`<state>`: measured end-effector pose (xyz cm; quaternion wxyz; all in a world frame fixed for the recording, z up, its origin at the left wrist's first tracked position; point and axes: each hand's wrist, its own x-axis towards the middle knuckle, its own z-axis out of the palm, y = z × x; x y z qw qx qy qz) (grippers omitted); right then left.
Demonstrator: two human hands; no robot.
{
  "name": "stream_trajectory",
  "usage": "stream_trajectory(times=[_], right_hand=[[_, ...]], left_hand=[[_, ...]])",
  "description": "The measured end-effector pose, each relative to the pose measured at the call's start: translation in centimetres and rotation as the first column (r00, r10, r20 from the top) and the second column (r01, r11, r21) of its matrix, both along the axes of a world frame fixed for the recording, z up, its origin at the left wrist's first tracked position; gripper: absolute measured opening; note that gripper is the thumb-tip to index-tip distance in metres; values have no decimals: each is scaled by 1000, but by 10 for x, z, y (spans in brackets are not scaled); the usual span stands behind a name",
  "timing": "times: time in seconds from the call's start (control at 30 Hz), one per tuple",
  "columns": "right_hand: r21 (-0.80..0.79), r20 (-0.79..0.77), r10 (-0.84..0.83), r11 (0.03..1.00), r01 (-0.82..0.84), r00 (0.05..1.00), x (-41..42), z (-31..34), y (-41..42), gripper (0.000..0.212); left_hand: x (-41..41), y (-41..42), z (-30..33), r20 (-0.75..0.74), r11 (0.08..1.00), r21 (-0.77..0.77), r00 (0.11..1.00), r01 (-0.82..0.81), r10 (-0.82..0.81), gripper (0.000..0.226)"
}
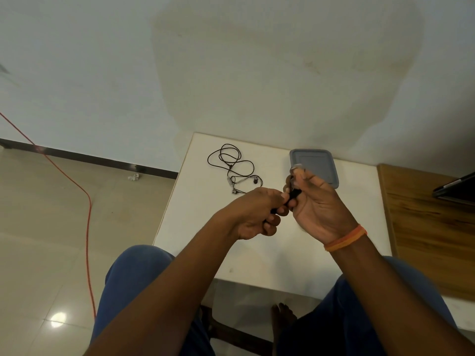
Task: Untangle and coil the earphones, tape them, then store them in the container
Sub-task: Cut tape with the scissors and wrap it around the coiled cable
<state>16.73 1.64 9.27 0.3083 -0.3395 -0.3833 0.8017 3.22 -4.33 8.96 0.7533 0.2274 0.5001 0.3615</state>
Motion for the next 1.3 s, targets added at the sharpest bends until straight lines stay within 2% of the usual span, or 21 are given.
stream_trajectory(times=[0.07,0.13,0.2,0.23,0.27,0.33,0.4,0.47,0.53,0.63,0.73,0.8,0.87,0.97,1.07,1.17,1.3], right_hand=[[12,18,1,1000,-2,1000,0,5,0,7],[36,114,44,998,-48,992,4,9,0,9],[42,219,105,992,-117,970,11,9,2,10],[21,223,137,989,-145,965,15,9,4,8],[-30,180,162,987,-159,970,19,8,7,10],[-171,-1,155,973,-153,988,26,9,12,31],[-212,-73,142,965,-154,987,30,9,17,42],[-124,-21,202,971,-203,979,34,11,20,38],[-4,102,244,970,-245,964,37,13,22,26],[126,323,197,960,-248,926,41,13,23,10],[-8,294,312,946,-324,904,44,9,18,10],[-92,313,352,936,-340,882,39,6,12,9],[-103,417,226,974,-201,880,28,-1,6,8],[17,566,-103,993,113,818,12,-12,-4,11],[139,628,-208,978,155,750,0,-22,-13,8],[126,600,-236,971,201,765,-6,-20,-18,8],[1,509,-274,948,317,816,-5,-15,-20,15]], left_hand=[[5,0,0,-87,995,77,994,-58,65,31],[6,1,-3,-295,981,183,948,-70,122,29],[4,2,-10,-573,956,291,807,41,140,28],[4,1,-12,-655,941,320,743,107,138,28],[6,1,-13,-682,934,332,718,133,141,27],[9,0,-12,-589,941,332,793,59,158,27],[8,2,-11,-442,948,316,878,-41,185,28],[6,2,-11,-370,948,317,914,-41,163,28],[5,0,-10,-287,946,323,949,-35,133,27],[3,1,-8,-228,946,310,959,-94,170,27],[6,5,-10,-220,936,305,943,-177,250,27],[7,6,-11,-254,923,317,919,-216,302,28],[7,6,-14,-338,910,366,883,-196,326,28],[8,5,-21,-533,889,450,774,-82,342,28],[16,4,-24,-647,854,520,638,-32,418,27],[24,3,-27,-712,797,601,491,56,502,23],[27,1,-31,-733,770,631,399,96,551,23]])
